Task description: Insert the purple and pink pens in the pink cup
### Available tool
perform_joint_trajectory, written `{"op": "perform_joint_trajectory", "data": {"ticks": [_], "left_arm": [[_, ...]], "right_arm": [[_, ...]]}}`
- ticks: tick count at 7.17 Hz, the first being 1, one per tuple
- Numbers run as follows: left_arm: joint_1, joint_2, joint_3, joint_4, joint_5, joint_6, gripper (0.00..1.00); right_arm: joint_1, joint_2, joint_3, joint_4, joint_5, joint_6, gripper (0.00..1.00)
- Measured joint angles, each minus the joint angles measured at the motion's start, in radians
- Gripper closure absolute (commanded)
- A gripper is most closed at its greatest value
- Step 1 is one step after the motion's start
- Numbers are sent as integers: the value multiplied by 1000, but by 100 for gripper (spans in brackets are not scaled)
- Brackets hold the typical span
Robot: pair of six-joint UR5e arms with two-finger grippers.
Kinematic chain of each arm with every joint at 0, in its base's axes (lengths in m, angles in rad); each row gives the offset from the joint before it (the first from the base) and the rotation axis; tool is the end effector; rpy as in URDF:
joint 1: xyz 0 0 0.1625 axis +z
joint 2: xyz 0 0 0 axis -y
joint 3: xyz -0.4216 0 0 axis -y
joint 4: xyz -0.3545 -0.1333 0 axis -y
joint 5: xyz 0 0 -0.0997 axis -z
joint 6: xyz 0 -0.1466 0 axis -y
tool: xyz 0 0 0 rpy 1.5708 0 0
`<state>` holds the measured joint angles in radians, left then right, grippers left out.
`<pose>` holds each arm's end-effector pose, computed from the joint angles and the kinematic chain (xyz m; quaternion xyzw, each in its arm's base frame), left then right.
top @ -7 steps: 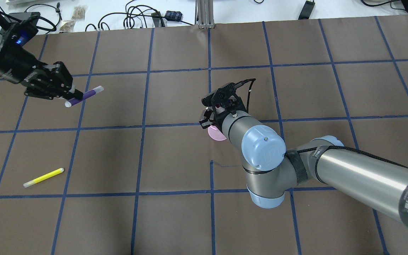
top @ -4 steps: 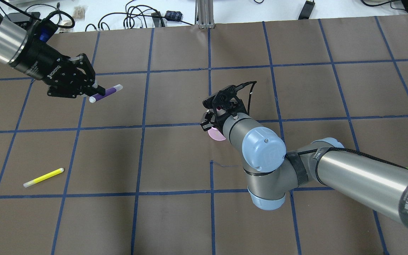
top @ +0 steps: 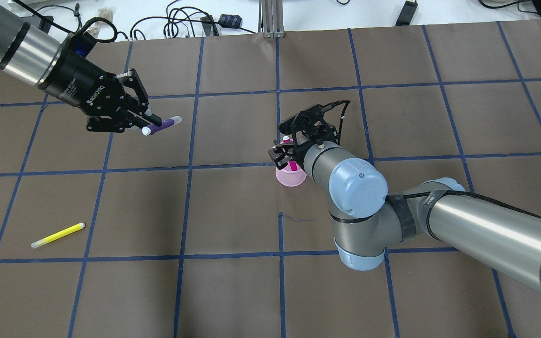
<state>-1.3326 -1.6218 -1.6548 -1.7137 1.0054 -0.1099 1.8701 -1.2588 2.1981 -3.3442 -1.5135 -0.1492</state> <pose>-0.1033 -0.4724 0.3894 0.2027 -0.9300 -0.1150 0.2842 0.2870 -0.4494 0.2531 -0.2145 0.8884 -0.4018 0.0565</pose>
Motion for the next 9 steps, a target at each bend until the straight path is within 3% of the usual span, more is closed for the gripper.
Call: {"op": "perform_joint_trajectory", "data": {"ticks": [1, 3, 7, 9], "left_arm": [[-32, -8, -2, 2, -16, -57, 100], [-116, -26, -11, 11, -74, -183, 100], [-196, -100, -85, 72, -306, -432, 100], [-200, -187, -86, 134, -374, -503, 100]], "right_arm": [[-27, -26, -19, 103, 4, -1, 0], [-87, -103, -118, 443, 8, -2, 0], [-214, -145, -503, 1228, 3, -3, 0], [-240, -152, -622, 1519, -3, -1, 0]]}}
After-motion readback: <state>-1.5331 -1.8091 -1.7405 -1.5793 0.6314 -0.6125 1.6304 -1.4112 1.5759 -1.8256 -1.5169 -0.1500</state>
